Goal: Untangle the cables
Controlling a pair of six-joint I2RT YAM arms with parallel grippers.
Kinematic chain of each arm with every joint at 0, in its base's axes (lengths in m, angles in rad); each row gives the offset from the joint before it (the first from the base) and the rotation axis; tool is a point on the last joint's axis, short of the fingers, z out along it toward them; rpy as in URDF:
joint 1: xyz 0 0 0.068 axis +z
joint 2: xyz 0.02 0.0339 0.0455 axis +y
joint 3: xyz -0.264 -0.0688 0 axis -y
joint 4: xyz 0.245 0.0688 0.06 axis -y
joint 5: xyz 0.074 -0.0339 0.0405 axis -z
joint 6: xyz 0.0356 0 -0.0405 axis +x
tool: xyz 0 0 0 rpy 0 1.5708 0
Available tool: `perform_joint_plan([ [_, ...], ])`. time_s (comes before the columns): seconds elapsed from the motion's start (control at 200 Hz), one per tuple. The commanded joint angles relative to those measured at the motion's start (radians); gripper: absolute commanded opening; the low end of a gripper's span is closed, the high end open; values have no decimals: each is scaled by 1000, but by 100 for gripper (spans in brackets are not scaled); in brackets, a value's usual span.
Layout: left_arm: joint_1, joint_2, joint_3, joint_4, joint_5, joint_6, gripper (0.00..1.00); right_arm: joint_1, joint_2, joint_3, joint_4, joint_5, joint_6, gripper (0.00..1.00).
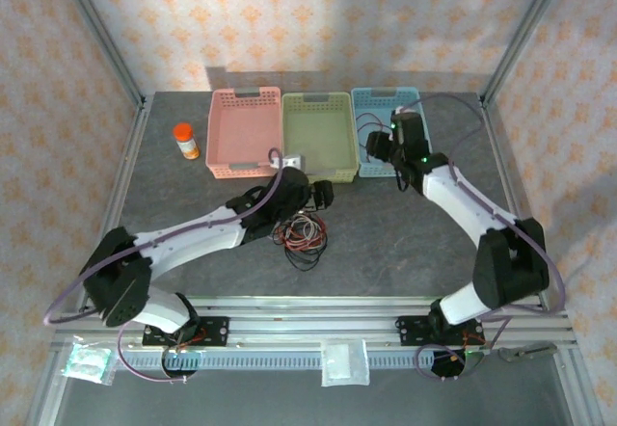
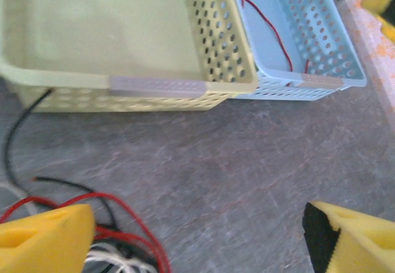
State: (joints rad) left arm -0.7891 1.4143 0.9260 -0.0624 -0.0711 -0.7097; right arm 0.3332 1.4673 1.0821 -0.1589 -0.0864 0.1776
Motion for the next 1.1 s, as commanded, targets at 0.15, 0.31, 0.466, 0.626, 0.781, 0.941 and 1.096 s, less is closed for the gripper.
perform_joint_plan([
  [0.15,54,-237,-212,-52,-55,-61,83,147,-166,-170,96,-64,-12,58],
  [0.31,131,-334,-337,-1,34,-92,84,253,-192,-247,141,-96,-12,57],
  [0.466,202,-398,-431,105,155,-96,86,354,-143,-266,158,-111,-84,57],
  [0.626,273,-396,-493,217,318,-104,87,411,-31,-229,148,-158,-164,57],
  [0.781,332,-388,-550,303,401,-143,89,441,98,-137,89,-187,-232,53],
  [0.941,400,-388,-611,355,450,-167,89,467,216,-42,23,-209,-287,49],
  [1.096,426,-393,-646,381,478,-180,89,471,289,21,-7,-238,-306,47],
])
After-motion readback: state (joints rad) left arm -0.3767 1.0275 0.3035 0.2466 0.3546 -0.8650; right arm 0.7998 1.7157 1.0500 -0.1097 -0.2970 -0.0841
